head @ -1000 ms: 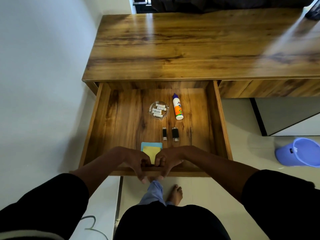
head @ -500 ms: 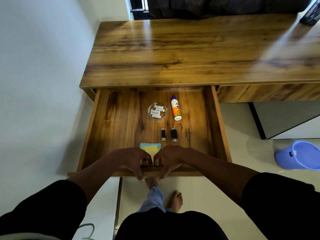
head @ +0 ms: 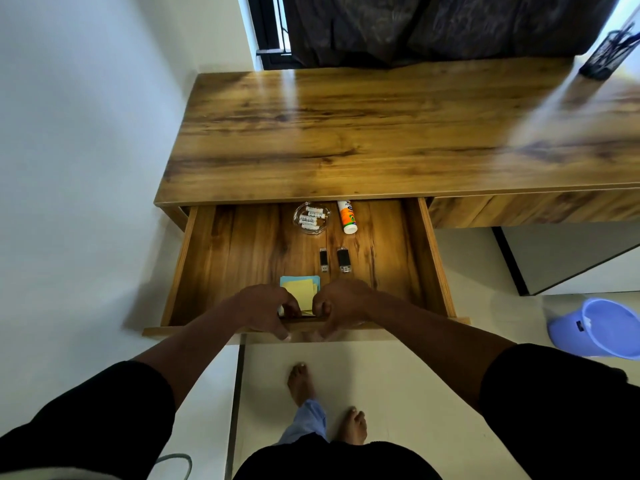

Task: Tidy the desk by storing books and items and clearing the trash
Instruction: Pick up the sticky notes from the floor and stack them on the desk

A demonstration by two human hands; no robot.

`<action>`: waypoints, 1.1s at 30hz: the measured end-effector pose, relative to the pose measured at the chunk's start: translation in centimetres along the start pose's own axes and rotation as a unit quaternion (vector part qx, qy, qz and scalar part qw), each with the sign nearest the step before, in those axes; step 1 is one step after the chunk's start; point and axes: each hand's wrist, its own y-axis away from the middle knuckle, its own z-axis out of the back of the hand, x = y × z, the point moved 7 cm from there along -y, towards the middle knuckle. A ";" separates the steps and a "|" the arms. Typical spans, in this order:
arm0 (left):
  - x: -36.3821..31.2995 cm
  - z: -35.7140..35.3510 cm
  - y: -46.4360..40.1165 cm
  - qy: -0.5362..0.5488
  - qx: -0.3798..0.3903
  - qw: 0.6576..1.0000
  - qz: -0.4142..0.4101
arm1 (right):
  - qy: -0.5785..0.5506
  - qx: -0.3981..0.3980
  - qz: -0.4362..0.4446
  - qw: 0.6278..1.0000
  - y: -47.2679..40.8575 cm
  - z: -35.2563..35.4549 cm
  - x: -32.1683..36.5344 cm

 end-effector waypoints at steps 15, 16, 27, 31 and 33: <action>2.1 9.8 -1.6 -0.120 -0.284 0.951 0.036 | 0.135 -0.178 -0.073 0.972 -2.8 9.5 -2.8; 2.3 10.1 -2.1 -0.122 -0.277 0.952 0.035 | 0.141 -0.181 -0.078 0.970 -3.1 9.9 -3.0; 4.0 13.7 -5.5 -0.160 -0.250 0.955 0.024 | 0.147 -0.161 -0.103 0.970 -6.5 12.6 -5.6; 4.4 15.1 -6.6 -0.165 -0.241 0.956 0.020 | 0.144 -0.168 -0.106 0.969 -7.7 13.7 -6.7; 4.5 15.9 -7.1 -0.173 -0.237 0.956 0.022 | 0.143 -0.167 -0.110 0.969 -8.3 14.1 -7.1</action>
